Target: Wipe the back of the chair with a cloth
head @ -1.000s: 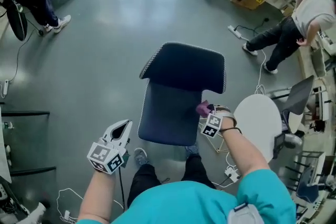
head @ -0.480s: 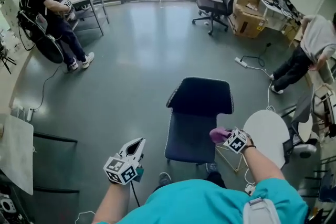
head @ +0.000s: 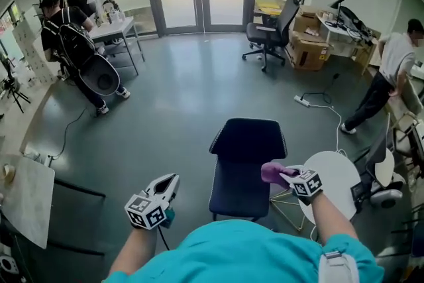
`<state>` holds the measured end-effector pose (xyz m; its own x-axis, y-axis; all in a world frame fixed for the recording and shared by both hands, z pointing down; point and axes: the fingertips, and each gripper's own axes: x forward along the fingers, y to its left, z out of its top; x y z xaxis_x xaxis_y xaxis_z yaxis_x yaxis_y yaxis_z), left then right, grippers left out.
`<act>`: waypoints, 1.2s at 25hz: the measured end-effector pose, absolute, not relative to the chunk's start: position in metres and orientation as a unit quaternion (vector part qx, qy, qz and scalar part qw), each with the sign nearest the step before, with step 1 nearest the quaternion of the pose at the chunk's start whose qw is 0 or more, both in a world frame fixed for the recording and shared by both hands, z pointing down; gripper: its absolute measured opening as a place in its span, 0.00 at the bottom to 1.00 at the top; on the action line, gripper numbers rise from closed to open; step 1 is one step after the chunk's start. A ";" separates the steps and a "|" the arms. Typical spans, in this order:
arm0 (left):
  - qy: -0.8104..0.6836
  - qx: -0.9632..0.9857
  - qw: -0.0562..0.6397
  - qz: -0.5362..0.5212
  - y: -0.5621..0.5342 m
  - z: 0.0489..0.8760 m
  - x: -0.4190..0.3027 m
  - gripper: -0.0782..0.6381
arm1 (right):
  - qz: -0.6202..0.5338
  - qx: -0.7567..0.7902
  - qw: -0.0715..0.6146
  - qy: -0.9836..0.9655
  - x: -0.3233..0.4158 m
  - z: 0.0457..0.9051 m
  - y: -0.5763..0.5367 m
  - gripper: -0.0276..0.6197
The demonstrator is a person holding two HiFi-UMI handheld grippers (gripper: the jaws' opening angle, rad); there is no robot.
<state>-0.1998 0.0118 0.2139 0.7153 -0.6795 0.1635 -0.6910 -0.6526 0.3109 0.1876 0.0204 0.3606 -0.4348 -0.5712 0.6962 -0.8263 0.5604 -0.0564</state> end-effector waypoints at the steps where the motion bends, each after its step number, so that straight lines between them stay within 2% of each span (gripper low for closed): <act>1: -0.378 0.910 0.170 0.014 0.014 0.206 -0.191 0.12 | 0.194 0.426 0.301 -0.831 0.194 0.348 0.021 0.13; 5: -0.386 0.909 0.158 -0.006 0.014 0.176 -0.156 0.12 | 0.175 0.433 0.236 -0.852 0.219 0.298 0.020 0.13; 9: -0.375 0.910 0.175 -0.023 0.023 0.166 -0.110 0.12 | 0.165 0.431 0.204 -0.863 0.251 0.262 0.039 0.13; 18: -0.337 0.930 0.146 -0.035 0.008 0.125 -0.010 0.12 | 0.147 0.442 0.114 -0.877 0.306 0.194 0.055 0.13; 26: -0.326 0.936 0.125 -0.046 0.009 0.096 0.007 0.12 | 0.146 0.459 0.012 -0.877 0.322 0.134 0.057 0.13; 30: -0.330 0.934 0.126 -0.055 0.014 0.092 0.009 0.12 | 0.140 0.461 -0.012 -0.876 0.323 0.112 0.056 0.12</act>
